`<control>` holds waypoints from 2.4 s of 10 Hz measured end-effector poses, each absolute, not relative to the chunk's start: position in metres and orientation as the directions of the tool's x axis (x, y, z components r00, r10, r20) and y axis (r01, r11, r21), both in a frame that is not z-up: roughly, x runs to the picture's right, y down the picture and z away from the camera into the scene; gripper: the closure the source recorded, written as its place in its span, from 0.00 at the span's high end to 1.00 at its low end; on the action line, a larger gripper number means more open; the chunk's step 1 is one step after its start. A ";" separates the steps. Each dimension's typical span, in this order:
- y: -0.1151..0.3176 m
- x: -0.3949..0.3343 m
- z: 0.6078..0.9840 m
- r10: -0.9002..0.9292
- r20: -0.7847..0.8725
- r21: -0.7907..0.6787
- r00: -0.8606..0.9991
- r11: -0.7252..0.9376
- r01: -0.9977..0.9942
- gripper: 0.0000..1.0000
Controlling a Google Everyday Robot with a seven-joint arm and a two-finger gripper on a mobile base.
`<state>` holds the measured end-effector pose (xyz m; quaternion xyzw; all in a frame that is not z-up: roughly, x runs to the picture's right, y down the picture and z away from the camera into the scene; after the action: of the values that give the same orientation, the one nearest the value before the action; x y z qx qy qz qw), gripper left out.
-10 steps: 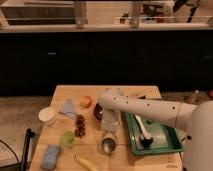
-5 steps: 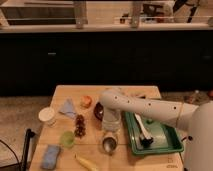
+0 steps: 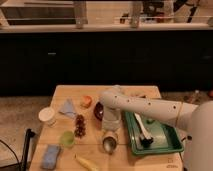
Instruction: Stack cups on top of each other
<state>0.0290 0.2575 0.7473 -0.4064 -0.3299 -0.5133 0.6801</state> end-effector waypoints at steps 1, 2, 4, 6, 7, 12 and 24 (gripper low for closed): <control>0.257 0.029 0.747 -0.430 0.866 -0.215 0.256 0.142 0.966 0.55; 0.258 0.029 0.747 -0.430 0.866 -0.215 0.256 0.141 0.966 0.67; 0.257 0.030 0.747 -0.429 0.866 -0.216 0.256 0.140 0.966 0.80; 0.257 0.030 0.748 -0.428 0.867 -0.218 0.257 0.138 0.966 0.80; 0.256 0.030 0.748 -0.427 0.867 -0.218 0.256 0.138 0.966 0.80; 0.257 0.032 0.750 -0.421 0.871 -0.219 0.254 0.132 0.967 0.80; 0.277 0.038 0.738 -0.402 0.880 -0.232 0.253 0.100 0.968 0.44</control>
<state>0.0376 0.2770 0.7380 -0.4297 -0.3290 -0.5152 0.6646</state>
